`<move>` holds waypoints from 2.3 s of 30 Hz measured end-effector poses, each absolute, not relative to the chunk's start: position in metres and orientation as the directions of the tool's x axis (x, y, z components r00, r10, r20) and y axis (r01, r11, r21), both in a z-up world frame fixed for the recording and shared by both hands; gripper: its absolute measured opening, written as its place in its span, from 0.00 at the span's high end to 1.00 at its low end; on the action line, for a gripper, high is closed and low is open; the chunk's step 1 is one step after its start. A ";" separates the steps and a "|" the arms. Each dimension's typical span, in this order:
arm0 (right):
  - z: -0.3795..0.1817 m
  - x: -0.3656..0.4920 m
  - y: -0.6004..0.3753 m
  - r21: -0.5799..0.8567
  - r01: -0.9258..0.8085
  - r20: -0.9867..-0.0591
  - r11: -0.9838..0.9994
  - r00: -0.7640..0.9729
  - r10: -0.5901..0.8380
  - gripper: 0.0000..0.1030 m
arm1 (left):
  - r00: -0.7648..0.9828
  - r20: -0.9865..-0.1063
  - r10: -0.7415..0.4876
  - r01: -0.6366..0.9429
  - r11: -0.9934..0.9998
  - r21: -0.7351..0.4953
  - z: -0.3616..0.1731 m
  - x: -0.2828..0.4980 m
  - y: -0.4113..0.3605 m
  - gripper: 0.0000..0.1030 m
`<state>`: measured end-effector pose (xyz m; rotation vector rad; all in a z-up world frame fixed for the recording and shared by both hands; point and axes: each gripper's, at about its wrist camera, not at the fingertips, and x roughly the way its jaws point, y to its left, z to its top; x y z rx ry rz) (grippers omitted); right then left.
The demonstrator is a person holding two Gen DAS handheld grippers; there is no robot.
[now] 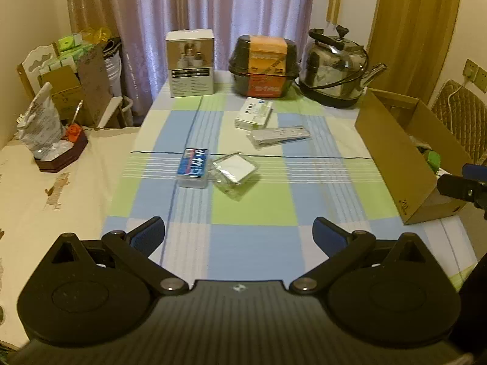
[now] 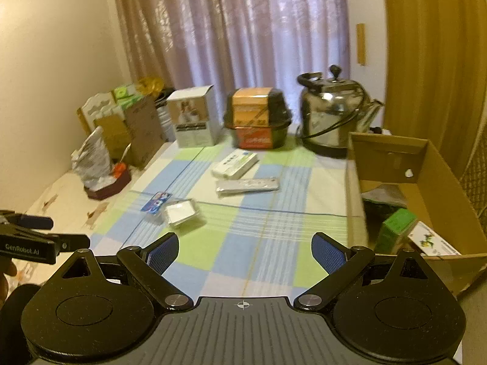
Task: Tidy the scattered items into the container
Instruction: 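Withdraw both tools from the cardboard box back over the table, then grasp the clear square plastic container with the right tool while the left tool grasps the blue toothpick box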
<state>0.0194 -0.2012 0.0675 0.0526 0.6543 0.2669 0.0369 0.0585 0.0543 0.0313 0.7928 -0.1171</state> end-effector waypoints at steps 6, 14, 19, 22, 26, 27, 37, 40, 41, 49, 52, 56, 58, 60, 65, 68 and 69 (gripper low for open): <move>0.068 0.025 -0.185 0.123 -0.262 -0.593 0.957 0.754 0.282 0.04 | 0.721 -0.691 -0.046 0.085 0.996 0.023 0.054 0.035 0.075 0.01; 0.060 0.040 -0.165 0.115 -0.311 -0.620 0.943 0.719 0.313 0.04 | 0.722 -0.691 -0.027 0.062 0.998 0.026 0.051 0.041 0.091 0.01; 0.050 0.051 -0.150 0.101 -0.341 -0.632 0.935 0.704 0.325 0.04 | 0.724 -0.690 -0.006 0.073 0.995 0.068 0.044 0.049 0.094 0.01; 0.042 0.060 -0.142 0.091 -0.350 -0.639 0.932 0.697 0.325 0.04 | 0.721 -0.693 -0.005 0.081 0.994 0.078 0.040 0.058 0.096 0.01; 0.029 0.074 -0.133 0.087 -0.354 -0.655 0.931 0.684 0.321 0.04 | 0.714 -0.700 -0.012 0.086 0.994 0.070 0.034 0.071 0.101 0.01; 0.026 0.077 -0.131 0.086 -0.354 -0.659 0.931 0.681 0.320 0.04 | 0.711 -0.703 -0.014 0.086 0.994 0.068 0.033 0.075 0.102 0.01; 0.003 0.117 -0.114 0.105 -0.381 -0.696 0.919 0.632 0.341 0.04 | 0.677 -0.735 -0.018 0.100 0.993 0.068 0.012 0.104 0.109 0.01; -0.002 0.132 -0.106 0.105 -0.392 -0.701 0.914 0.623 0.348 0.04 | 0.670 -0.742 -0.020 0.109 0.991 0.072 0.006 0.113 0.110 0.01; -0.004 0.138 -0.104 0.105 -0.396 -0.703 0.912 0.619 0.350 0.04 | 0.667 -0.744 -0.023 0.113 0.991 0.071 0.004 0.117 0.111 0.01; -0.026 0.183 -0.083 0.102 -0.439 -0.723 0.893 0.584 0.370 0.04 | 0.651 -0.758 -0.045 0.152 0.986 0.073 -0.015 0.150 0.128 0.01; -0.043 0.202 -0.074 0.097 -0.457 -0.739 0.884 0.562 0.371 0.04 | 0.646 -0.762 -0.036 0.159 0.983 0.089 -0.023 0.162 0.134 0.01; -0.066 0.223 -0.063 0.120 -0.487 -0.751 0.865 0.526 0.400 0.04 | 0.642 -0.766 -0.033 0.165 0.982 0.096 -0.034 0.177 0.141 0.01; -0.074 0.230 -0.055 0.116 -0.511 -0.749 0.851 0.518 0.413 0.04 | 0.639 -0.769 -0.030 0.165 0.981 0.099 -0.040 0.183 0.143 0.01; -0.081 0.238 -0.050 0.120 -0.522 -0.749 0.845 0.511 0.422 0.04 | 0.638 -0.770 -0.028 0.167 0.981 0.103 -0.045 0.189 0.144 0.01; -0.097 0.256 -0.039 0.124 -0.541 -0.751 0.832 0.497 0.435 0.04 | 0.639 -0.769 -0.023 0.163 0.981 0.105 -0.056 0.198 0.145 0.01; -0.106 0.265 -0.033 0.119 -0.560 -0.756 0.820 0.484 0.440 0.04 | 0.637 -0.771 -0.025 0.156 0.983 0.097 -0.062 0.203 0.148 0.01; -0.109 0.267 -0.032 0.115 -0.567 -0.759 0.816 0.480 0.440 0.04 | 0.636 -0.771 -0.026 0.156 0.983 0.095 -0.064 0.204 0.148 0.01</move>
